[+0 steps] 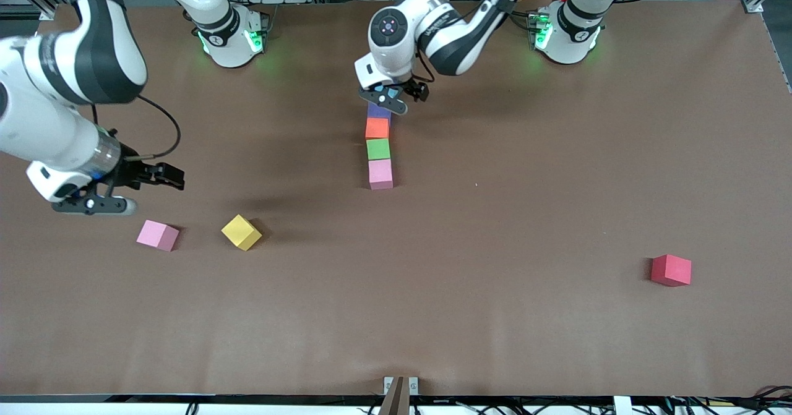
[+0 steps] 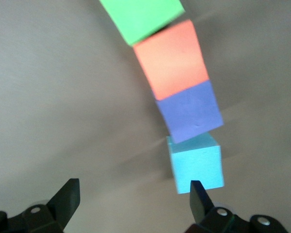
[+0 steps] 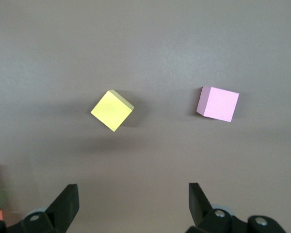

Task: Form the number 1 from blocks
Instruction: 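Lower the cyan cube beside the blue cube and open the left gripper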

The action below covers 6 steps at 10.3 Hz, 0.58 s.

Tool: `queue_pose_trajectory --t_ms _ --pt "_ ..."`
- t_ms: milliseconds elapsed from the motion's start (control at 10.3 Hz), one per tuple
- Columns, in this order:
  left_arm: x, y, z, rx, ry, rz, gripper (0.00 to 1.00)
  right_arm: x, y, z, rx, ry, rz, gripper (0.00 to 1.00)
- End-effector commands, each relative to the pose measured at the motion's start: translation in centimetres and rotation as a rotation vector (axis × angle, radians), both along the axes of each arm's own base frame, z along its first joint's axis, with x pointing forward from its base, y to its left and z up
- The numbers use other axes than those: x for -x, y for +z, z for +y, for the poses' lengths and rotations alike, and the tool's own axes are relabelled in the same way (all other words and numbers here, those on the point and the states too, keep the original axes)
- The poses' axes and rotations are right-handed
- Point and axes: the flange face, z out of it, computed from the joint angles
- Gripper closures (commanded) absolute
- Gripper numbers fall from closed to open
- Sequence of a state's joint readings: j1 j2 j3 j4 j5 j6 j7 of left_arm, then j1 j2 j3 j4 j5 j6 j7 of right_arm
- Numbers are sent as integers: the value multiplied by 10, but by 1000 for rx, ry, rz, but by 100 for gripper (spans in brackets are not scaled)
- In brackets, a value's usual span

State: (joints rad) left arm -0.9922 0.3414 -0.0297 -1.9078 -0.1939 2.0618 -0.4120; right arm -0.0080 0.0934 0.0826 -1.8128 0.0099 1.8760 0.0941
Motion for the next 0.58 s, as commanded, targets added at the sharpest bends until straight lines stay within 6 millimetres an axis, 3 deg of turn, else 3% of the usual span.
queue_pose_trajectory --t_ms 0,97,290,483 --pt "-41 48 31 -17 3 -46 0 8 46 10 15 30 -51 0" --pt "-55 64 37 -23 30 -40 0 7 70 12 16 33 -61 0" --pt "-106 95 66 -27 177 -49 0 9 115 11 15 31 -68 0" --pt "-129 116 98 -94 282 -106 0 12 152 10 23 33 -97 0"
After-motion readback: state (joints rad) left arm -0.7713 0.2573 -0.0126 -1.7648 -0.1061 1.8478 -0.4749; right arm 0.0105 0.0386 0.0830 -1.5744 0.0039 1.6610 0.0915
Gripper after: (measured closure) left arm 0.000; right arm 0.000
